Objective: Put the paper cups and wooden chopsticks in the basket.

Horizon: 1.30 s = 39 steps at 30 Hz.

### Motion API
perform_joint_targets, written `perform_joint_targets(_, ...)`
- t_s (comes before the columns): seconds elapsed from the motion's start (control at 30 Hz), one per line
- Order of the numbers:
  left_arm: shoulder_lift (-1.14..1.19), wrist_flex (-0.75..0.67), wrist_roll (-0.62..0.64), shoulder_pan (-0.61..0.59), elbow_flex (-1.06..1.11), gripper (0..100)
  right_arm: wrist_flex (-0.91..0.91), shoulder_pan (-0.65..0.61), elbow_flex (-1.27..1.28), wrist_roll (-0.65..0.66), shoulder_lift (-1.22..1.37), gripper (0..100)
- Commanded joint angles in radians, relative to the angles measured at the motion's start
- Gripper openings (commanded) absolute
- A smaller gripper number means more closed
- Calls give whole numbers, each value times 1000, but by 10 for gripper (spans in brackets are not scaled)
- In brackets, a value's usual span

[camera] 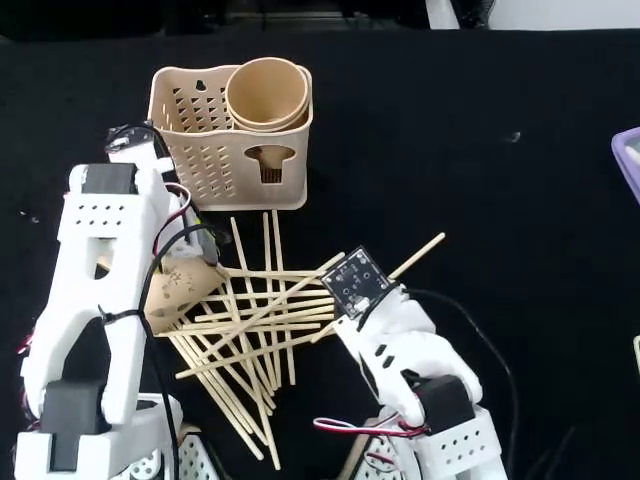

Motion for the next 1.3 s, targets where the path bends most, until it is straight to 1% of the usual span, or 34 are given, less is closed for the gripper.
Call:
perform_joint_targets(0.0, -5, 72, -80, -1, -64, 277, -23, 12, -2, 0, -16, 50)
perform_joint_targets(0.13, -5, 81, -129, -2, -59, 277, -23, 12, -2, 0, -16, 50)
perform_joint_targets(0.33, -5, 49, -120, -10, -122, 279, -23, 12, -2, 0, -16, 50)
perform_joint_targets(0.37, -5, 51, -106, -8, -145, 281, -23, 12, -2, 0, -16, 50)
perform_joint_targets(0.5, 12, 34, 101, -7, -173, 283, -23, 12, -2, 0, -16, 50)
perform_joint_targets(0.7, 129, 18, 178, -7, -157, 283, -23, 12, -2, 0, -16, 50)
perform_joint_targets(0.8, 216, 28, 180, -7, -202, 283, -23, 12, -2, 0, -16, 50)
perform_joint_targets(0.93, 275, 31, 170, -7, -236, 279, -23, 12, -1, -2, -16, 50)
perform_joint_targets(1.13, 275, 152, 169, -16, -306, 278, -23, 12, -1, -2, -16, 50)
perform_joint_targets(1.27, 275, 190, 169, -16, -300, 277, -23, 14, -1, 0, -16, 50)
